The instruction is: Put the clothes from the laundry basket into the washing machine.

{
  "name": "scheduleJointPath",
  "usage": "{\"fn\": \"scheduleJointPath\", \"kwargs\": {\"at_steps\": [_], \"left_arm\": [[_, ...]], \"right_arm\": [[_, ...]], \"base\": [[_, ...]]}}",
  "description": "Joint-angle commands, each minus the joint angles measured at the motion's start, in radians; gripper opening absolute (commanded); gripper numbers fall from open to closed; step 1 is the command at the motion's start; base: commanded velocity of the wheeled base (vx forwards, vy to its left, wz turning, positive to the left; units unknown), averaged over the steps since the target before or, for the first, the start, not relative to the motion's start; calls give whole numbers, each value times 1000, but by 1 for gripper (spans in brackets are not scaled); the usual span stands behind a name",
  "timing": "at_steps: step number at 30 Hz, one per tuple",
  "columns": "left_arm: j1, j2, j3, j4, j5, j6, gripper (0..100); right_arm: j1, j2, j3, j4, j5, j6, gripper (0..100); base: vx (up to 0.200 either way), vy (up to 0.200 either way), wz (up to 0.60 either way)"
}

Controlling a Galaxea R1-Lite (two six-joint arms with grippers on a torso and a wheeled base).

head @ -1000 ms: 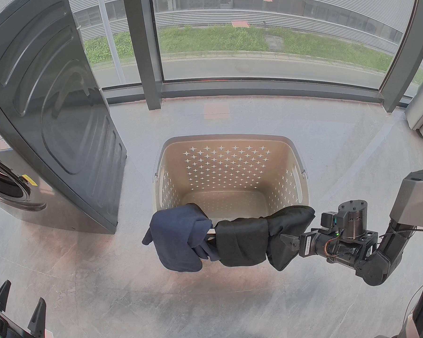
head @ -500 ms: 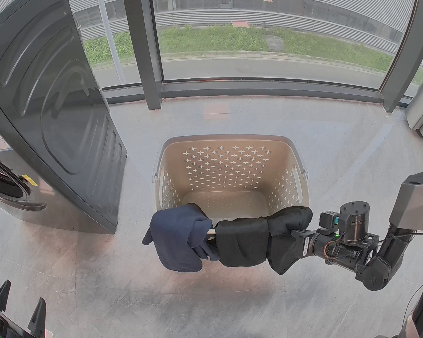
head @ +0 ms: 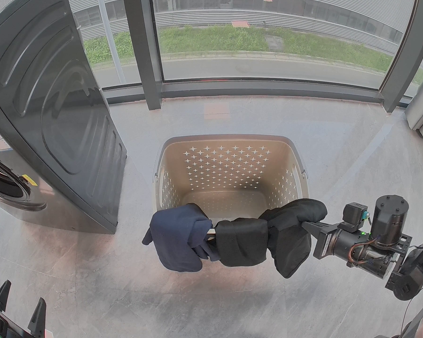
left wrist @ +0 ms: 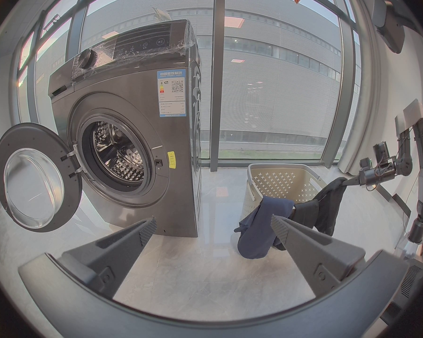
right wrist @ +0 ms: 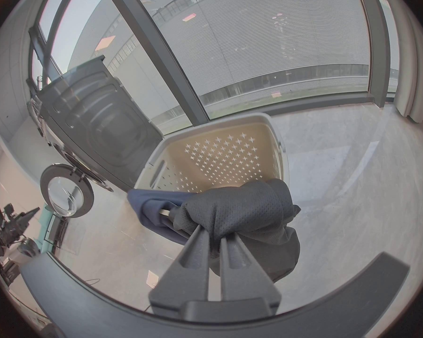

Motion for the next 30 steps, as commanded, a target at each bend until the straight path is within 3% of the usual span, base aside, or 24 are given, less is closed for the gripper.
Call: {"fn": "scheduleJointPath", "kwargs": {"at_steps": [1, 10, 16, 19, 30], "left_arm": [[0, -15, 18, 0, 0, 0, 100], [0, -15, 16, 0, 0, 2, 100], [0, -15, 16, 0, 0, 5, 100], [0, -15, 16, 0, 0, 5, 100], [2, -15, 16, 0, 0, 5, 100]], "right_arm": [[26, -169, 16, 17, -10, 6, 0], [58, -396, -24, 25, -11, -8, 0], [100, -463, -98, 116, -2, -104, 0], [98, -471, -151, 191, -3, -130, 0], [80, -469, -128, 209, -11, -121, 0]], "base": [[0, 0, 0], [0, 0, 0], [0, 0, 0], [0, 0, 0], [-200, 0, 0]]}}
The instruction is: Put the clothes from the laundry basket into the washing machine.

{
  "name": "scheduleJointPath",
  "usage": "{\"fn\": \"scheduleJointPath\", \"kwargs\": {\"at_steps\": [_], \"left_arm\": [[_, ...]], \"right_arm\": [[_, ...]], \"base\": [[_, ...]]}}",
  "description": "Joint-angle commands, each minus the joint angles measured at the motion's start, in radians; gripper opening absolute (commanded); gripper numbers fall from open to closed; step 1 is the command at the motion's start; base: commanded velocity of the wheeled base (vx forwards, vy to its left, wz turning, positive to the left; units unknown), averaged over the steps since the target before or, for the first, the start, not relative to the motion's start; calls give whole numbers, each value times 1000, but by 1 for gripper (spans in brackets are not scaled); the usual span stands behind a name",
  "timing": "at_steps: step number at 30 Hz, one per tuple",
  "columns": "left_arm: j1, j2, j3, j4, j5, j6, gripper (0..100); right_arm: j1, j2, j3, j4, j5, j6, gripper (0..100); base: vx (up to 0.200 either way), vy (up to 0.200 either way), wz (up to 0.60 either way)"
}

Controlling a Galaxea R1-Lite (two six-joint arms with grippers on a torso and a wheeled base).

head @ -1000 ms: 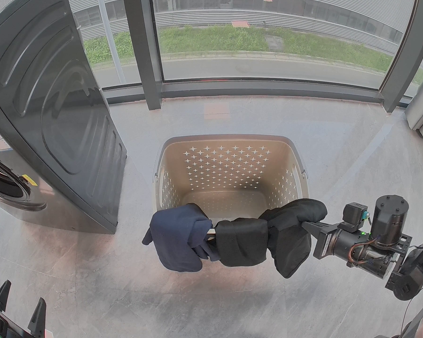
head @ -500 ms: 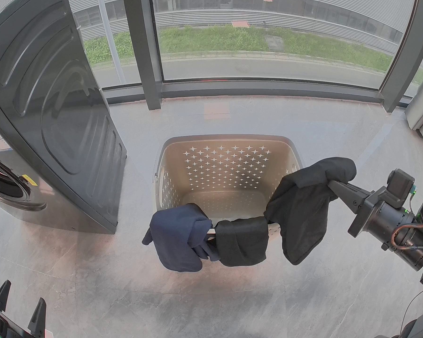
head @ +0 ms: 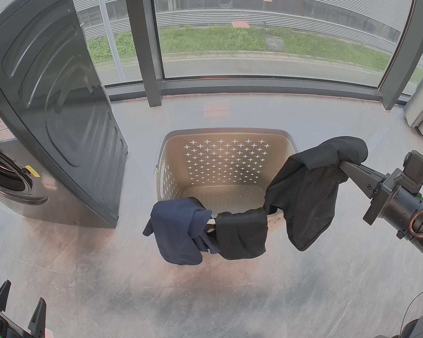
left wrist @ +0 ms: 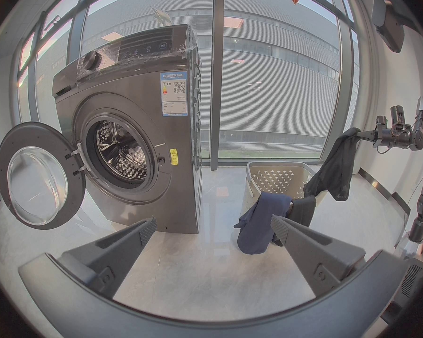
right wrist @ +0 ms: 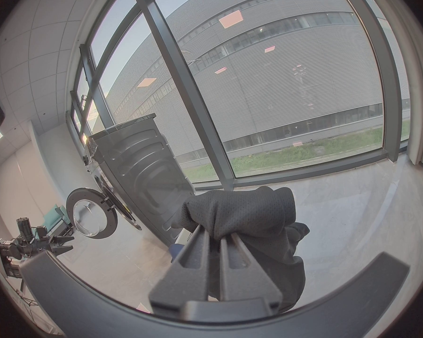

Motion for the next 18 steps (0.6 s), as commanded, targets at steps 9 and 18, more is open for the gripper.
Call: {"fn": "scheduleJointPath", "kwargs": {"at_steps": [9, 18], "left_arm": [[2, -15, 16, 0, 0, -1, 100], [0, -15, 16, 0, 0, -2, 100]], "right_arm": [[9, -9, 2, -5, 0, 6, 0], [18, -3, 2, -9, 2, 6, 0]], "base": [[-22, 44, 0], [0, 200, 0]]}}
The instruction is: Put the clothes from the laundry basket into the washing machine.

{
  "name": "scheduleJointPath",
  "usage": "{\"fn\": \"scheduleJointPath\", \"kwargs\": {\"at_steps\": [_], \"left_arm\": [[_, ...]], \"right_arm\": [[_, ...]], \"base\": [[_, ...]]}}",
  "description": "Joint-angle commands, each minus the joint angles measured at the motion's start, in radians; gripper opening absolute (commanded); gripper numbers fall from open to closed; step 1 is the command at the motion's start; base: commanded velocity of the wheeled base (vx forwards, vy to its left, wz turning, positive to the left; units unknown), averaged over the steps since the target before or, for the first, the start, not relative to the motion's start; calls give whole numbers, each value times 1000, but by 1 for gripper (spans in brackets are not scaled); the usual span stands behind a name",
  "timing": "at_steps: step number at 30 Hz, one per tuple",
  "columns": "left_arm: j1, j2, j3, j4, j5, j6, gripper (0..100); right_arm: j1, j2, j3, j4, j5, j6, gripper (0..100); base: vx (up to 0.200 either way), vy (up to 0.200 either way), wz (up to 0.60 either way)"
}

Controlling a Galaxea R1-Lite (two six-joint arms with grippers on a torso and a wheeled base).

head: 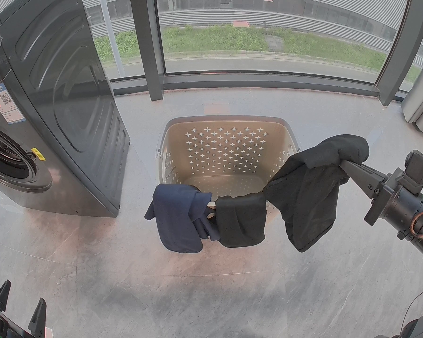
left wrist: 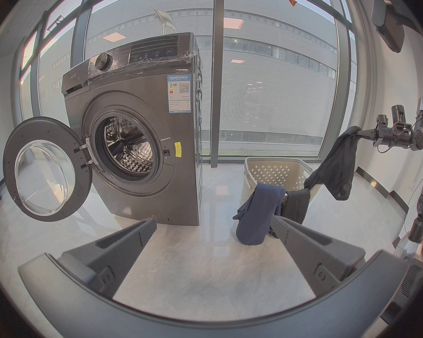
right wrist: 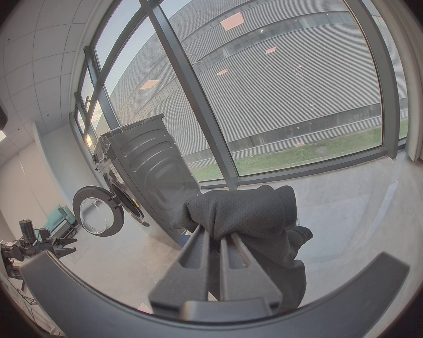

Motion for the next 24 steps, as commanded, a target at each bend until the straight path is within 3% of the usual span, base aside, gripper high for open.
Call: {"fn": "scheduleJointPath", "kwargs": {"at_steps": [1, 24], "left_arm": [[-1, -15, 16, 0, 0, -1, 100], [-1, -13, 16, 0, -1, -1, 100]], "right_arm": [[5, 3, 0, -1, 0, 0, 0], [12, 6, -6, -7, 5, 2, 0]], "base": [[0, 200, 0], [0, 200, 0]]}}
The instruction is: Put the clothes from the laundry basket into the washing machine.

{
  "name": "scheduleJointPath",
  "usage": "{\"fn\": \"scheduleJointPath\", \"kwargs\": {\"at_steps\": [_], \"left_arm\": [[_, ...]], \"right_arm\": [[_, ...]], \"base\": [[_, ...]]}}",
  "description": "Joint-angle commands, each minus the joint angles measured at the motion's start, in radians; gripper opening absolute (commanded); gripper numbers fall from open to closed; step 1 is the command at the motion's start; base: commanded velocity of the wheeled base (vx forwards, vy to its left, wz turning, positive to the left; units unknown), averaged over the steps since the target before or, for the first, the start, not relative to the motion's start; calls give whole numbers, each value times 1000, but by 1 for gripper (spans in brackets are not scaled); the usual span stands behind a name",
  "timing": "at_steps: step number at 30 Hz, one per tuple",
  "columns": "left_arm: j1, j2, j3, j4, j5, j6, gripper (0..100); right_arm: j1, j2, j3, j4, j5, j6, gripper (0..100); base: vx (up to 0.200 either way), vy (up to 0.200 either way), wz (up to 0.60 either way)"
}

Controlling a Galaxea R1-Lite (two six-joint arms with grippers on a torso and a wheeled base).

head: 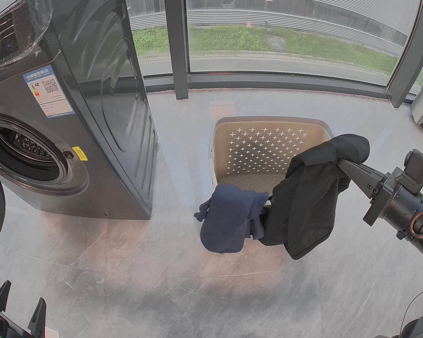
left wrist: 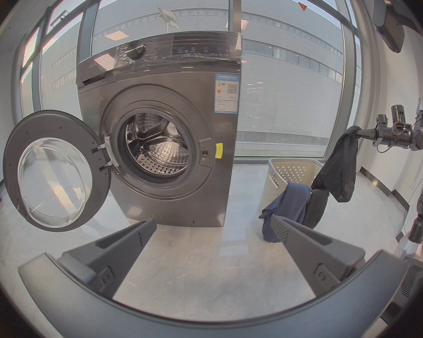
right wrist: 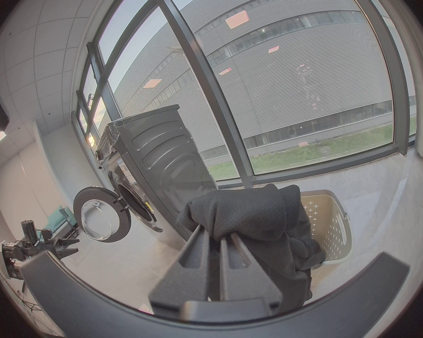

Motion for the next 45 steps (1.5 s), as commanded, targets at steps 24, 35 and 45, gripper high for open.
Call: {"fn": "scheduleJointPath", "kwargs": {"at_steps": [24, 35, 45], "left_arm": [[0, -13, 16, 0, -1, -1, 100], [0, -13, 16, 0, 0, 1, 100], [0, -13, 16, 0, 0, 1, 100]], "right_arm": [[34, -3, 4, -3, 7, 2, 0], [34, -3, 4, -3, 5, 3, 0], [32, 0, 5, -3, 3, 3, 0]], "base": [[0, 200, 0], [-18, 73, 0], [-200, 0, 0]]}}
